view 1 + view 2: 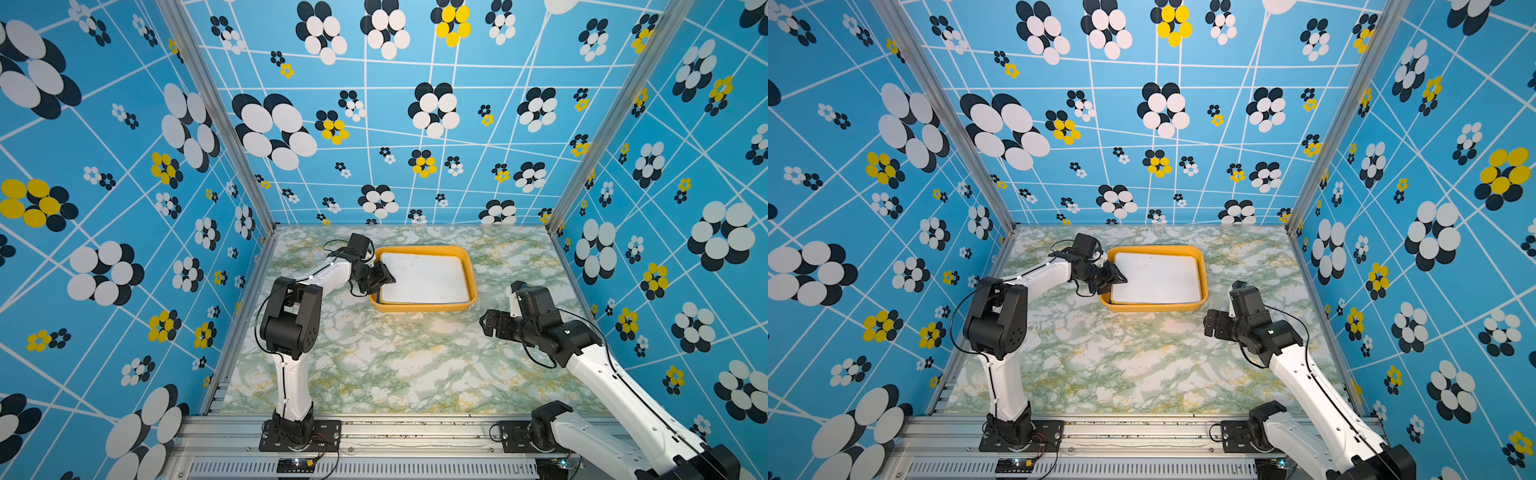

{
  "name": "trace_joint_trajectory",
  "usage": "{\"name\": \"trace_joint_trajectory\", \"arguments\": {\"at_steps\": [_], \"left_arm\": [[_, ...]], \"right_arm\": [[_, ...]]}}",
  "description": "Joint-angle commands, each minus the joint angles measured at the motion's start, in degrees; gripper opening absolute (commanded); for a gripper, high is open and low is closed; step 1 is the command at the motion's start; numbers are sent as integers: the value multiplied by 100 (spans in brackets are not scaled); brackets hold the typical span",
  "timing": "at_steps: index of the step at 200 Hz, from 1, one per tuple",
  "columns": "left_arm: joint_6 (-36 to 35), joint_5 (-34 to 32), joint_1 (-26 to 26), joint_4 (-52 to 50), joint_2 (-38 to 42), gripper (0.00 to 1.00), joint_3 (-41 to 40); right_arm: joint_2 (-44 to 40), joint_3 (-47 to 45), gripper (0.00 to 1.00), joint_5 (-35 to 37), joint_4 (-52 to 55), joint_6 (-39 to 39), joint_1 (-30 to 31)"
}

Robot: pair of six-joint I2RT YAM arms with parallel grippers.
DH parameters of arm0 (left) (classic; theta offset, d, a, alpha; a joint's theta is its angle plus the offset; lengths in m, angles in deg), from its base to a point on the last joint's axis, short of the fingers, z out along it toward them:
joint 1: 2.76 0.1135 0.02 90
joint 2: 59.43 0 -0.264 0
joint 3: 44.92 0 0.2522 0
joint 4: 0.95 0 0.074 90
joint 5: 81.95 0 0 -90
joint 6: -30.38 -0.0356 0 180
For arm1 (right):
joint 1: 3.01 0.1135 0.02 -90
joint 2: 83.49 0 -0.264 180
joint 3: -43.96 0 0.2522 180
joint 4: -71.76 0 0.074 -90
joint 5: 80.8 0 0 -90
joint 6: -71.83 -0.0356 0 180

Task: Put the whiteboard into the storage box
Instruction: Place the whiteboard in the storage box.

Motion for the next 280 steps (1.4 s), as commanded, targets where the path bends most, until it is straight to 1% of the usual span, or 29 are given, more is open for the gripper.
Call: {"name": "trace_joint_trajectory", "arguments": {"at_steps": [1, 37, 60, 83, 171, 183, 210, 257, 280], "left_arm": [[323, -537, 0, -1071, -147, 56, -108], [85, -1147, -35, -2030, -322, 56, 483], [-118, -1325, -75, -2491, -506, 57, 837], [-341, -1797, -186, -3057, -725, 57, 1283], [-342, -1928, -358, -3287, -1014, 58, 1708], [-371, -2071, -416, -3459, -1100, 59, 1895], [-482, -2606, -592, -3968, -1352, 60, 2442], [-497, -2990, -739, -4353, -1684, 61, 2892], [-488, -2996, -763, -4372, -1710, 62, 2944]], "right_arm": [[-94, -55, 96, -97, 55, -101, 13], [-147, -76, 96, -107, 62, -126, 14], [-200, -117, 96, -108, 54, -145, 14], [-221, -143, 96, -136, 46, -162, 12], [-243, -266, 97, -157, -23, -196, 14], [-219, -279, 97, -180, -32, -215, 13], [-229, -310, 96, -184, -28, -224, 13], [-339, -330, 97, -67, 106, -156, 12], [-374, -329, 97, -50, 116, -136, 14]]}}
